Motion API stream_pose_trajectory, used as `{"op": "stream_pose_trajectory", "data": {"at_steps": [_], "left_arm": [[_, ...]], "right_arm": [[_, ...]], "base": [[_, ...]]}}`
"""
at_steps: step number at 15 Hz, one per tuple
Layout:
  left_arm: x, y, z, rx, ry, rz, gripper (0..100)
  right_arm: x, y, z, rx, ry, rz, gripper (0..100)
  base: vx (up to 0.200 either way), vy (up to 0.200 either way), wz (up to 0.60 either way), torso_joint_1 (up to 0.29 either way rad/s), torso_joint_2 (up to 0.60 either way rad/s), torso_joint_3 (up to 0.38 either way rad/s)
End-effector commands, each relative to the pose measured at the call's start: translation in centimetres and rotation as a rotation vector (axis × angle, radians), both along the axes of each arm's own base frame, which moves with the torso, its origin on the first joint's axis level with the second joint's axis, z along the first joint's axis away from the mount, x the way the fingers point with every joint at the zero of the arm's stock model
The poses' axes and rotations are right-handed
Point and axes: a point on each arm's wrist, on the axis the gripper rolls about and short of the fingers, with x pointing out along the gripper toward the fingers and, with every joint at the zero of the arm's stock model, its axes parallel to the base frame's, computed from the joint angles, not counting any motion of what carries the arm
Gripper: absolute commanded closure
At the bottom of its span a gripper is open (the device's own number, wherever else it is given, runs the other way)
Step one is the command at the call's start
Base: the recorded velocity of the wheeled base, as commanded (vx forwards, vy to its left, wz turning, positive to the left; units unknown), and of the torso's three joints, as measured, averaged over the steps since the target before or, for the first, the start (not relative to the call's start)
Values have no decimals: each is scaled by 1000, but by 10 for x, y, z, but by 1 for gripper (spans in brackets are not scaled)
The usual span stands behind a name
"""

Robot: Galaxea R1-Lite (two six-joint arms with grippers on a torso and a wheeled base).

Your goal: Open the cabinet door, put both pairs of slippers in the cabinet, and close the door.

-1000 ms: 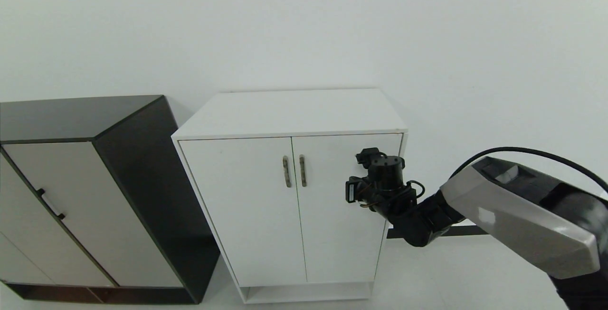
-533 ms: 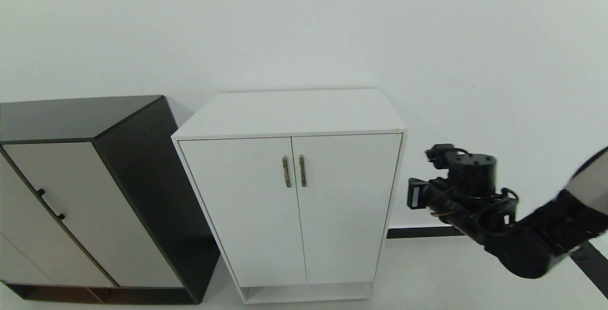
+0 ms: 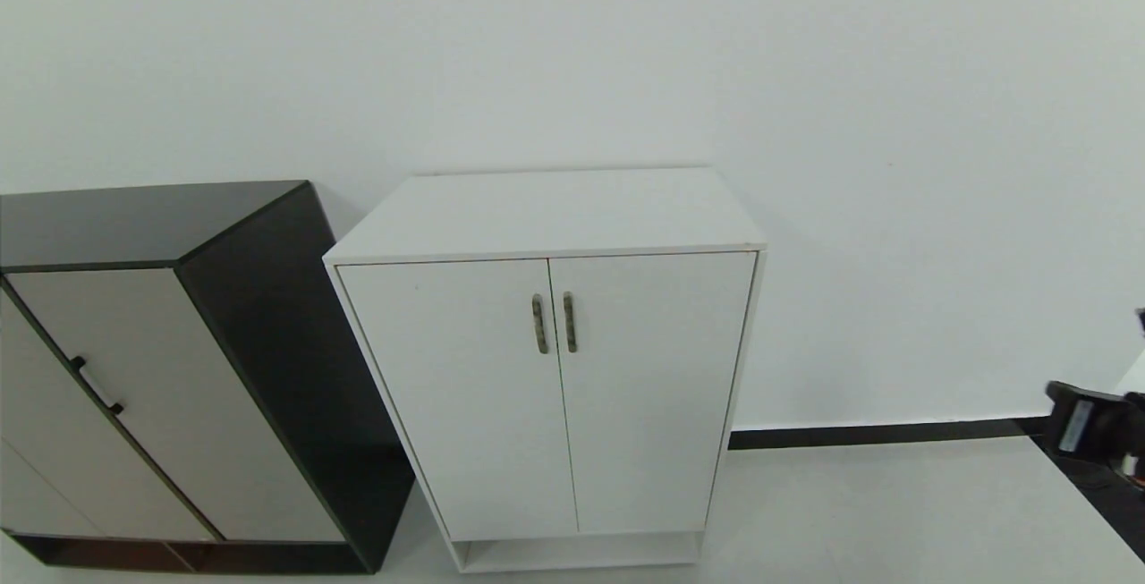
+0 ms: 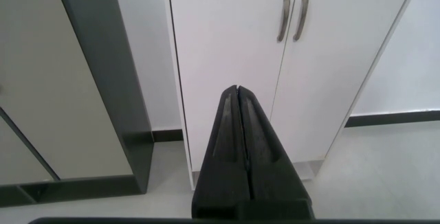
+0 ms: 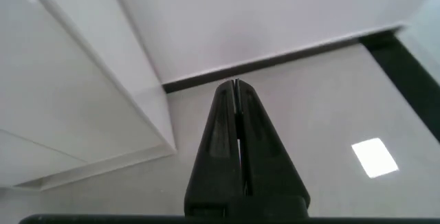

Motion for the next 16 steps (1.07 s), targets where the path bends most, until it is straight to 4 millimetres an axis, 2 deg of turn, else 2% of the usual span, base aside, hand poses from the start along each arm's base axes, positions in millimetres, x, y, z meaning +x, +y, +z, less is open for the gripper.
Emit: {"op": "stream_pose_trajectory", "data": {"at_steps": [1,4,6,8,11,16], "left_arm": [[0,0,0,-2,0,0,100],[0,0,0,-2,0,0,100],[0,0,0,-2,0,0,100],[0,0,0,-2,0,0,100],[0,0,0,-3,0,0,100],[0,0,0,-2,0,0,100]], "right_arm": [[-74,-18,9,4,-77,-94,100],[-135,-19,-3,8,-90,-71,100],[-175,-20,-22,21,-129,-27,100],[-200,-19,-40,40,-184,66,100],[-205,-17,-67,50,-204,94,100],[-199,-16,-68,26,-317,131,100]], "base": [[0,0,0,0,0,0],[0,0,0,0,0,0],[0,0,0,0,0,0],[0,0,0,0,0,0],[0,0,0,0,0,0],[0,0,0,0,0,0]]}}
